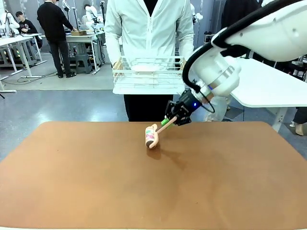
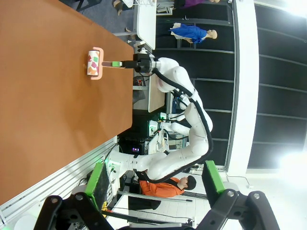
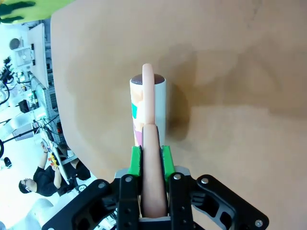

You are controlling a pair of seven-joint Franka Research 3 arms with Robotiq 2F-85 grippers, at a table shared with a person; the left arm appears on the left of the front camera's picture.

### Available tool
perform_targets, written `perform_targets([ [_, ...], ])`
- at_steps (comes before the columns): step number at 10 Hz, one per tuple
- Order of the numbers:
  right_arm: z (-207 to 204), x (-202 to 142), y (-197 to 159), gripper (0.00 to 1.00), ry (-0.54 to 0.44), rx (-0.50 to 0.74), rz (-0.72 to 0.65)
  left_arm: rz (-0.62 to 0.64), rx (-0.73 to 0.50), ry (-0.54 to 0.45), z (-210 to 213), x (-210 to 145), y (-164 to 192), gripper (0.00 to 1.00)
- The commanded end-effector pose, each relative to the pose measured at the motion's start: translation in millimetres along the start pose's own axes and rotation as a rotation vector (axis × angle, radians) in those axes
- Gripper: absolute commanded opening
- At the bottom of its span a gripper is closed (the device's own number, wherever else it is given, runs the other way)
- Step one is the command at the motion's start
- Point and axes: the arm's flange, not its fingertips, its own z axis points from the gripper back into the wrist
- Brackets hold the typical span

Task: Clean the table.
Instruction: Clean the table with the Lint Roller when the human lifts the Dish drying rack.

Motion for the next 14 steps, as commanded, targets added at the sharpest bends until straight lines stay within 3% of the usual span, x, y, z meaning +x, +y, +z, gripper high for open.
perform_targets([
  [1, 68.4, -15.2, 61.4, 0.21, -0.016, -0.113, -0.002, 0.0, -0.005, -0.003, 2.1, -1.5, -2.0, 1.0],
  [4, 111.8, -39.3, 113.4, 0.21, -0.085, -0.406, 0.019, 0.0, -0.005, -0.003, 2.1, -1.5, -2.0, 1.0],
  [7, 131.3, -50.4, 104.1, 0.21, -0.109, -0.493, 0.01, 0.0, -0.005, -0.003, 2.1, -1.5, -2.0, 1.0],
  [11, 264.7, -73.4, 2.3, 0.21, -0.152, -0.702, 0.006, 0.0, -0.005, -0.003, 2.1, -1.5, -2.0, 1.0],
  [14, 321.5, -86.6, -58.0, 0.21, -0.184, -0.704, -0.024, 0.0, -0.005, -0.003, 2.1, -1.5, -2.0, 1.0],
])
